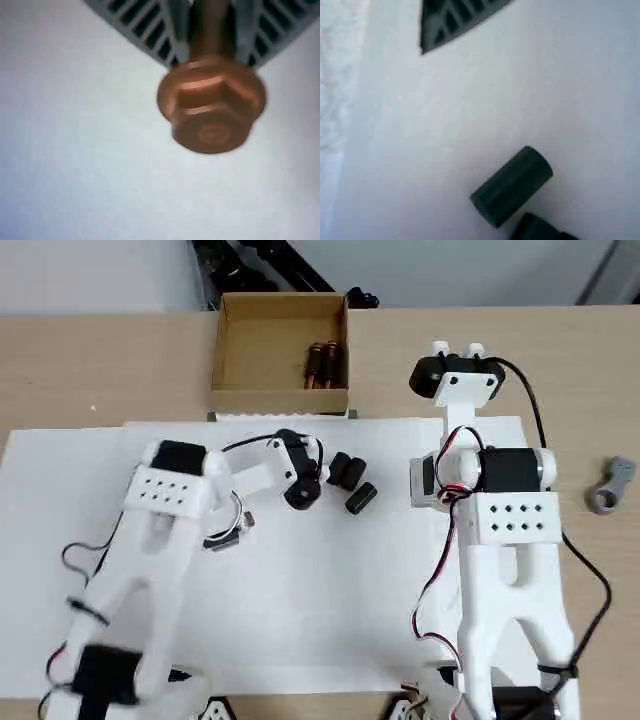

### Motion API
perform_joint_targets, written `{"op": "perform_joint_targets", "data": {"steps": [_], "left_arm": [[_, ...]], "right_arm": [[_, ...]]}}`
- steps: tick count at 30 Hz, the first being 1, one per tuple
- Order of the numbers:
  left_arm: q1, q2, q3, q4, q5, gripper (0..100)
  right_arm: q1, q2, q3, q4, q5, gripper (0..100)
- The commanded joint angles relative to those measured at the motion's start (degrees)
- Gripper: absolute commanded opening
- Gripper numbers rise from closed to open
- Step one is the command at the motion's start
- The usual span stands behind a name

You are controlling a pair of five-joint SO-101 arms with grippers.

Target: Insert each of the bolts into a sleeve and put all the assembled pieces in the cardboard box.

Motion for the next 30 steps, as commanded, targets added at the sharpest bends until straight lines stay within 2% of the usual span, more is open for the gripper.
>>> {"op": "perform_joint_targets", "data": {"steps": [1,6,9,12,15,19,30], "left_arm": [[0.09,-8.97,-1.8,1.67,8.18,1],[-3.16,-19.43,-1.71,1.23,24.53,1],[-6.51,-24.88,-1.63,1.49,32.7,1],[-10.64,-29.36,-1.63,1.67,37.89,1],[-14.51,-32.88,-0.66,1.67,38.95,1],[-16.97,-36.57,3.82,1.67,38.86,1],[-23.65,-41.14,8.13,4.04,39.12,1]], "right_arm": [[0.13,-1.71,-0.18,-0.57,-1.49,14.0],[-2.15,-1.71,0.44,-0.04,-10.37,14.0],[-6.64,-1.71,3.16,-0.48,-17.93,14.0],[-12.26,-1.63,5.98,-1.1,-25.23,14.0],[-16.22,-1.63,7.91,-4.09,-32.0,14.0],[-16.92,-0.75,9.41,-10.24,-38.15,14.3],[-16.84,15.96,9.58,-21.76,-44.13,14.3]]}}
